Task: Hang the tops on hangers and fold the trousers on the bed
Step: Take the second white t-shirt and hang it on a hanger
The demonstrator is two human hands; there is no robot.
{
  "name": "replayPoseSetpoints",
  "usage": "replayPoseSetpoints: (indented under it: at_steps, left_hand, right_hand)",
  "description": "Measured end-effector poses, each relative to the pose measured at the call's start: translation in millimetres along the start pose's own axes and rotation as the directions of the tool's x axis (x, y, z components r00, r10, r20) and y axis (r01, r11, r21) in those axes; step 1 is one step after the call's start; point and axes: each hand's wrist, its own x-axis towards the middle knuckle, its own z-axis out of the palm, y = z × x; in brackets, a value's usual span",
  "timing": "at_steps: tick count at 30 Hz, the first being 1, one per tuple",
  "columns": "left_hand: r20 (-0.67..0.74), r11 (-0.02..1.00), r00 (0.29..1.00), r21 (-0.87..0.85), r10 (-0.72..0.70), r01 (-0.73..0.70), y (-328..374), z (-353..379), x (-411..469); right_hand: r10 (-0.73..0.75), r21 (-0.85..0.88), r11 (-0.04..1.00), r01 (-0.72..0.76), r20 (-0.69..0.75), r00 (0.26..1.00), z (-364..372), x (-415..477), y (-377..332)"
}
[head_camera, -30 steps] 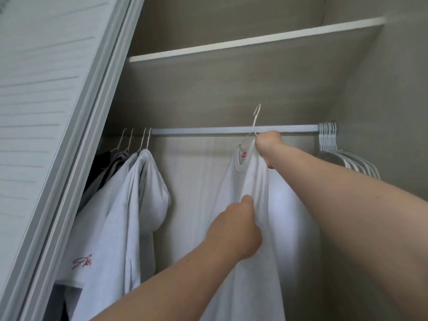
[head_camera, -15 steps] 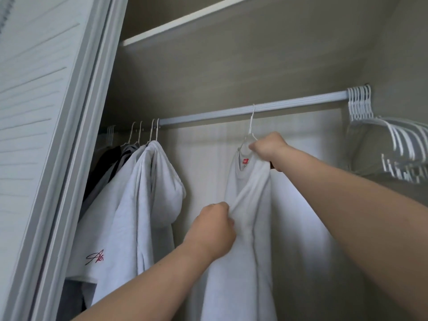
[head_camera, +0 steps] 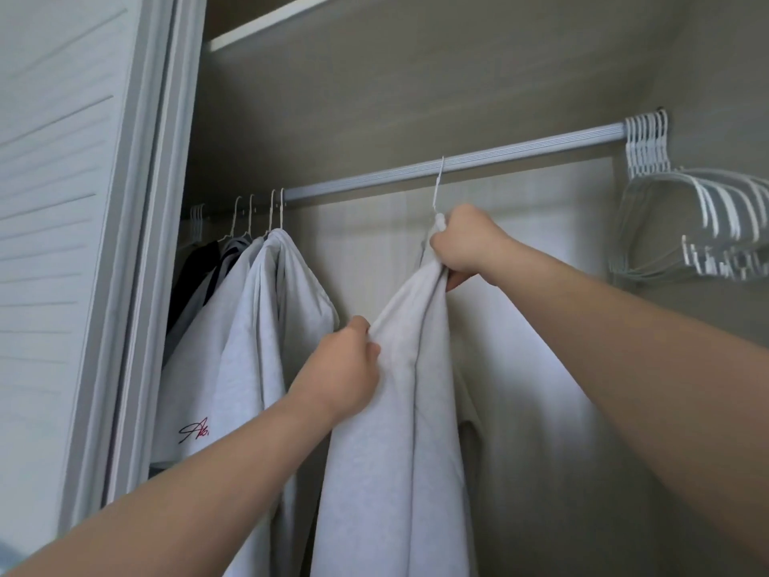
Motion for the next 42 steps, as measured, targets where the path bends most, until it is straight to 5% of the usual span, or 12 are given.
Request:
replayPoseSetpoints:
  at_steps: [27,37,42]
  left_hand:
    - [-0.055,0.868,0.916,0.301,-0.398,0.395,-97,-75,17]
    - [-0.031,0.902,0.937,0.261,-0.348,0.343,-95,-92,-20]
    - [-0.027,0.878,0.981,0.442,-0.192,0.184,-69,-145,-85]
  right_hand:
    - [-0.274,0.271,0.939,0.213,0.214,0.937,210,116,-30]
    - [-0.370,0.241,0.902,0.358,0.005,0.929,215,91,-16]
    - [-0.568,0.273,0.767,0.581,-0.134,0.812,206,17,-22]
